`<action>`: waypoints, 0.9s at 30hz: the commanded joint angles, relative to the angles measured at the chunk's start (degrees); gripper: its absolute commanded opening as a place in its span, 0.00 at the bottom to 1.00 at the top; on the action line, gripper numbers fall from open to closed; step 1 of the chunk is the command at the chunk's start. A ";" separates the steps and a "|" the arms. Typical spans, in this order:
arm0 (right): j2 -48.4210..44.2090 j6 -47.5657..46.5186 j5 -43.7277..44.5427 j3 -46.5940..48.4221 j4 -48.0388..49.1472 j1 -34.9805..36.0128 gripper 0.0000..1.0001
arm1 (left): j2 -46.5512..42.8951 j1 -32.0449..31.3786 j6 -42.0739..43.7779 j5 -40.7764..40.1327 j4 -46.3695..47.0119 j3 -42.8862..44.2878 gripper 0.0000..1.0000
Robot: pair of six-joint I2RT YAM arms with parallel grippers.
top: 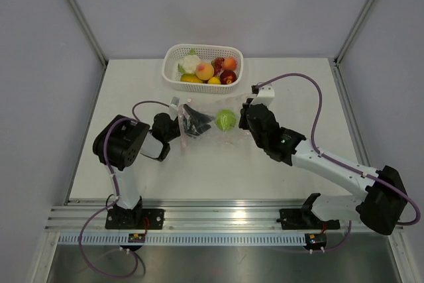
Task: Open the zip-top bag and remove the fake food
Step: Pick up the fake fruit from the zipper food storage bag.
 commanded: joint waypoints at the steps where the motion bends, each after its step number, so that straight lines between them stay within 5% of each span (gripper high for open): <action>1: -0.45 -2.55 5.96 -0.70 5.01 2.61 0.00 | 1.38 0.82 -2.27 -0.23 11.01 -1.07 0.77; 17: 6.49 3.43 5.00 4.22 -2.73 2.61 0.00 | 0.24 1.53 -0.52 -1.02 7.68 -1.78 0.93; 27: 8.78 4.31 4.74 5.72 -4.66 1.56 0.00 | -1.26 1.17 3.70 0.73 -4.26 0.42 0.98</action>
